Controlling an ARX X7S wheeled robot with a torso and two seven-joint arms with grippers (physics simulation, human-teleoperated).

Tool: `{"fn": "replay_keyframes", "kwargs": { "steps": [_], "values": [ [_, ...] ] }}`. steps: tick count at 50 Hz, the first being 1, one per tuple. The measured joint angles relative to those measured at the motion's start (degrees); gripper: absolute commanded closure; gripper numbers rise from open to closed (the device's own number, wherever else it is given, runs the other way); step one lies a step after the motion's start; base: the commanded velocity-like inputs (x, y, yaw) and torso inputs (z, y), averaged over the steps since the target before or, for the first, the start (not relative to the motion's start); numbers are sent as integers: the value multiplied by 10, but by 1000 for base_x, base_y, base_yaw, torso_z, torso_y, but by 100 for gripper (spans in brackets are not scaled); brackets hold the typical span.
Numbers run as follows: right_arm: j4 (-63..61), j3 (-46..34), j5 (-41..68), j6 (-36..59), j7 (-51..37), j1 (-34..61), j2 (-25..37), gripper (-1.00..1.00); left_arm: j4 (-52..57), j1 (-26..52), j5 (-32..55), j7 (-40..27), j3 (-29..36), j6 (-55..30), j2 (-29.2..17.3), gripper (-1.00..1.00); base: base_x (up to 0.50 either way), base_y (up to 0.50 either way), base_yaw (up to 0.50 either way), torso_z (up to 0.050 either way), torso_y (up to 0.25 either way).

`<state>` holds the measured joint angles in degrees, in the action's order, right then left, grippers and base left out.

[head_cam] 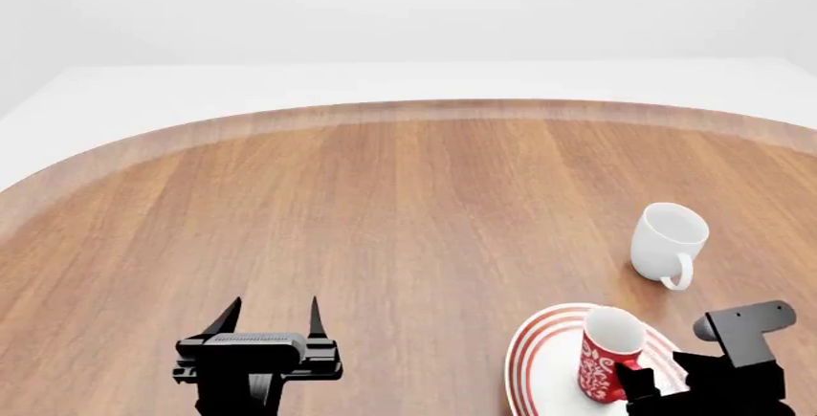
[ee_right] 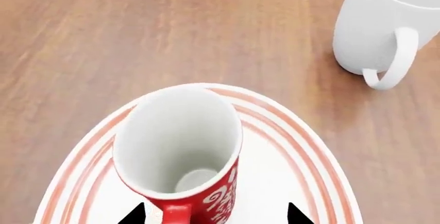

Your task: Pick up the red mug and put it on the plate

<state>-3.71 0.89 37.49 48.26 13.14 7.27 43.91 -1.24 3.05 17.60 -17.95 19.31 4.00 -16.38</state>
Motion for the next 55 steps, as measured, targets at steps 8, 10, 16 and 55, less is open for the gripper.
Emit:
{"fn": "replay_keyframes", "kwargs": {
  "steps": [8,10,16,55],
  "values": [
    [-23,-6,8,0,14,0,6,-100,-2,1,1,-1,1,1,0,-100,0,0,0,0,0],
    [-29,-6,10,-2,19,-1,7,-100,-2,2,2,-1,1,1,0,-100,0,0,0,0,0],
    [-48,-5,17,-10,31,-4,12,-100,-3,2,3,-2,1,1,-1,-100,0,0,0,0,0],
    [-228,199,68,-145,25,-114,-2,-100,-5,4,7,-6,7,6,-5,-100,0,0,0,0,0]
  ]
}}
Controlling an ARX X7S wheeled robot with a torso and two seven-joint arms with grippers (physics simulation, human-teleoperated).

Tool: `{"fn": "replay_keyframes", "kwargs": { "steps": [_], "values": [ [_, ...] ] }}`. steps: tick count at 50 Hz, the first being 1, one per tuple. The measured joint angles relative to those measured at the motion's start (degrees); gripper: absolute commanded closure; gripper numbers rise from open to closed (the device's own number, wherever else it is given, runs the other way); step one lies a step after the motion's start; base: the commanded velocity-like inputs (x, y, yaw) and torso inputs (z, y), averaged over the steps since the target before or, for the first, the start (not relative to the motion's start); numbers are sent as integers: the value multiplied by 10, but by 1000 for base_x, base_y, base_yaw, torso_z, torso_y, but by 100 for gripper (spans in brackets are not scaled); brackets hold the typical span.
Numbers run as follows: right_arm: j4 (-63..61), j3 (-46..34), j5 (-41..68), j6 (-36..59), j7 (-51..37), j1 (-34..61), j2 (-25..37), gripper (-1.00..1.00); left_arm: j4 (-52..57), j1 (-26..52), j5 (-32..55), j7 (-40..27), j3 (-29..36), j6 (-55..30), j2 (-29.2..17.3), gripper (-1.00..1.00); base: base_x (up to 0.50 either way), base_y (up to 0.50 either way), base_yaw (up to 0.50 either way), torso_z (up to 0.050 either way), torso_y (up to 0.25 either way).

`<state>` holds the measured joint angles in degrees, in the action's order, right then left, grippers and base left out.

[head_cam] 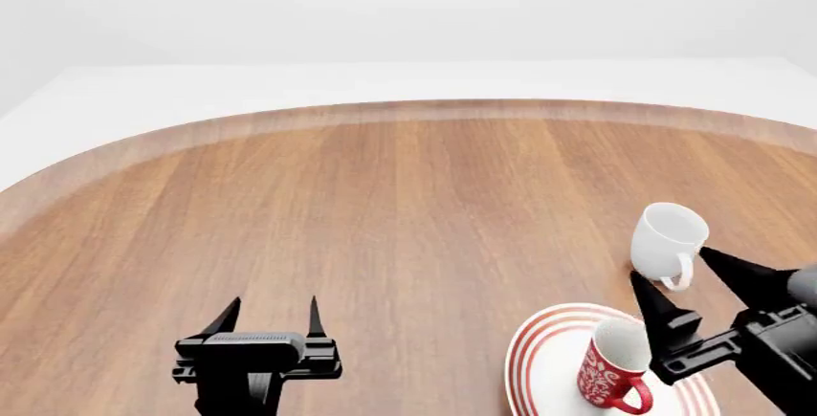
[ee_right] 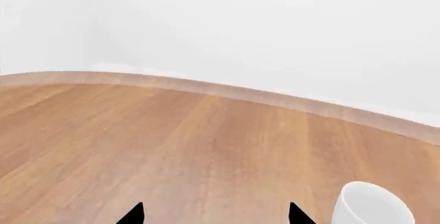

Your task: Pick up the red mug and put it on the plate

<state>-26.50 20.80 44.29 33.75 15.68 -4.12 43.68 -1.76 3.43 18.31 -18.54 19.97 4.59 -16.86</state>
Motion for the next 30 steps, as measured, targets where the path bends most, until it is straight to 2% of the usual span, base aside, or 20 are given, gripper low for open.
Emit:
{"fn": "replay_keyframes", "kwargs": {
  "steps": [13,21,30],
  "values": [
    [-104,110,3,-111,-3,-34,-63,-100,4,0,2,-3,1,-1,-2,-100,0,0,0,0,0],
    [-170,115,-38,-170,2,-52,-105,-100,22,0,7,-8,-3,-7,-9,-100,0,0,0,0,0],
    [-229,96,-100,-230,17,-84,-149,-100,107,-10,25,-27,-23,-25,-32,-100,0,0,0,0,0]
  ]
}}
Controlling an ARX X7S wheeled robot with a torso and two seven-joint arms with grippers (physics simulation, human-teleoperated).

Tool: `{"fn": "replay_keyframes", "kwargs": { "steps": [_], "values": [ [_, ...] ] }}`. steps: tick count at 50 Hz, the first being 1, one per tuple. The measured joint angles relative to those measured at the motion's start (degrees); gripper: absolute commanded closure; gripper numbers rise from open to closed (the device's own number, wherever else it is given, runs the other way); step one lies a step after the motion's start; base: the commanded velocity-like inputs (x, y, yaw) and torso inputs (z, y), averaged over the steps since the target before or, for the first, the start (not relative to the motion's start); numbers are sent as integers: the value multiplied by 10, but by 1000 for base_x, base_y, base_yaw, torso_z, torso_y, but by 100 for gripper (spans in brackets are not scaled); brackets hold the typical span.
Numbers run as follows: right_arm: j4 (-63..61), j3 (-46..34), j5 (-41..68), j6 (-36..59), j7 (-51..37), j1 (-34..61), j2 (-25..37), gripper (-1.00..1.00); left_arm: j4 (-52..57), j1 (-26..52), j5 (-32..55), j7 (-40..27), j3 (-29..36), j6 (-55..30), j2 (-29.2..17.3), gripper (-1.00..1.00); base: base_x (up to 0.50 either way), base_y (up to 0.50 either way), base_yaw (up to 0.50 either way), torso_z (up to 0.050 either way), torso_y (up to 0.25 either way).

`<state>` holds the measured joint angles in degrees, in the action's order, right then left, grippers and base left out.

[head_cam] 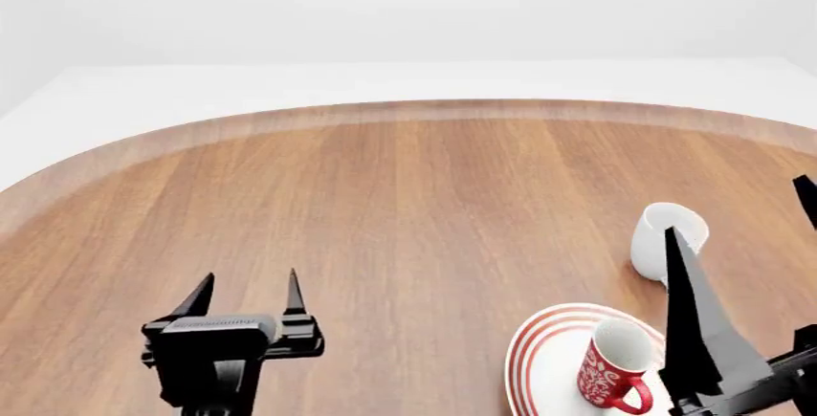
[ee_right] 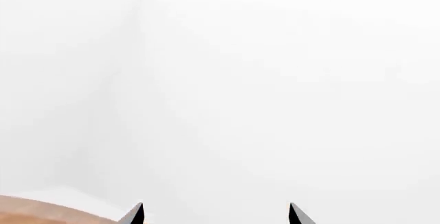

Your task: Pick up the red mug and put it on the plate

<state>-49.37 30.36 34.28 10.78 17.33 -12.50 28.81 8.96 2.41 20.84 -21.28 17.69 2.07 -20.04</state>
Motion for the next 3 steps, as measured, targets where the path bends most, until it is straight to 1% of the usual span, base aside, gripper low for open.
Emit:
{"fn": "replay_keyframes", "kwargs": {
  "steps": [3],
  "values": [
    [-13,-9,-19,-19,6,-10,-13,-100,46,-6,10,-14,-15,-7,-11,-100,0,0,0,0,0]
  ]
}}
